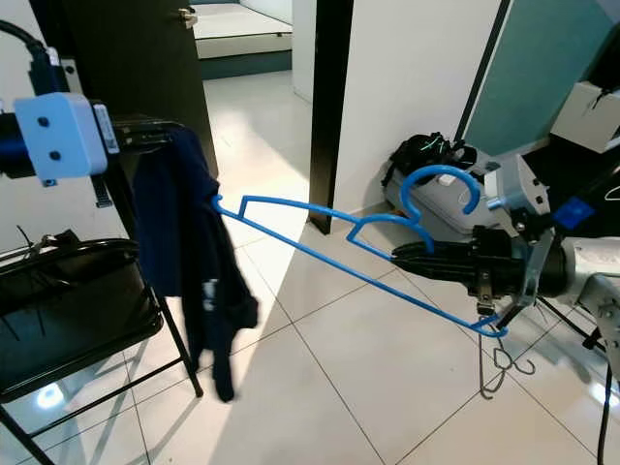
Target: Hang hanger
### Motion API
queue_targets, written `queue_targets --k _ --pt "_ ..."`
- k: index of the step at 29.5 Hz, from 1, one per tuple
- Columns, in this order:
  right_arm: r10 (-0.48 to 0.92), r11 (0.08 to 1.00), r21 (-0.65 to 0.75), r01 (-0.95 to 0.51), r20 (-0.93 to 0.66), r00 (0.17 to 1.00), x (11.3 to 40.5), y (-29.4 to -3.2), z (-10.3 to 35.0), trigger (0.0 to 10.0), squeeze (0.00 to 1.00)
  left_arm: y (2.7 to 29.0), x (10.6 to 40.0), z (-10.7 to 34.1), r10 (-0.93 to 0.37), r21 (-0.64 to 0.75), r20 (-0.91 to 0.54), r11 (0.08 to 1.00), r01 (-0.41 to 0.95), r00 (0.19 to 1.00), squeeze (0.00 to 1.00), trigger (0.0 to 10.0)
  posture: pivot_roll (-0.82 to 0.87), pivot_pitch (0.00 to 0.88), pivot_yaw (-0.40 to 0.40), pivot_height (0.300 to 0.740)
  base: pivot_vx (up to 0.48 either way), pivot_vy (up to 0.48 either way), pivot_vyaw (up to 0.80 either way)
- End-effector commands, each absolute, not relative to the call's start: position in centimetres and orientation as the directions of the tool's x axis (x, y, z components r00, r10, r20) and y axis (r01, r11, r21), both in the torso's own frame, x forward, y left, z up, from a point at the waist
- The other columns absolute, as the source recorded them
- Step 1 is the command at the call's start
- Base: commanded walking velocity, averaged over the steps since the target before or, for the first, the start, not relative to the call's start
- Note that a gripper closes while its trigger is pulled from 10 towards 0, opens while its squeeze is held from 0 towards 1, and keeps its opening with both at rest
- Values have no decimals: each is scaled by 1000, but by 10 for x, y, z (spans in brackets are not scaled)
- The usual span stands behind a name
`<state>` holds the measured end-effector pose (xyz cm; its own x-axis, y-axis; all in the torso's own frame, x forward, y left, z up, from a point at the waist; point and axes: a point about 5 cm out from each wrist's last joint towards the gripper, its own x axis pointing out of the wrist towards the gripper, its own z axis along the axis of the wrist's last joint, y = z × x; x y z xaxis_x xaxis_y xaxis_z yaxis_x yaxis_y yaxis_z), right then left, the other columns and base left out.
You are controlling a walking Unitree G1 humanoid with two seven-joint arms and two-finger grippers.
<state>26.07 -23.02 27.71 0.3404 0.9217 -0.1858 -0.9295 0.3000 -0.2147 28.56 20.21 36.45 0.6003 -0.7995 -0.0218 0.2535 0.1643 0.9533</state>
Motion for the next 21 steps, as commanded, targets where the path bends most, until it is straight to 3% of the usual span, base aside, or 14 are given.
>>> queue_targets --k 1,12,21 --pt "927 287 -234 -929 -177 331 262 -227 280 10000 0 197 283 370 -820 960 -6 156 234 573 0 10000 41 0 -25 740 0 0 0" --pt "904 329 -295 -897 -178 390 270 -225 282 10000 0 192 280 373 -842 961 8 156 230 539 0 10000 44 0 -30 740 0 0 0" --pt "910 322 -316 -893 -157 383 275 -215 280 10000 0 169 272 376 -897 961 6 128 246 442 0 10000 44 0 -32 740 0 0 0"
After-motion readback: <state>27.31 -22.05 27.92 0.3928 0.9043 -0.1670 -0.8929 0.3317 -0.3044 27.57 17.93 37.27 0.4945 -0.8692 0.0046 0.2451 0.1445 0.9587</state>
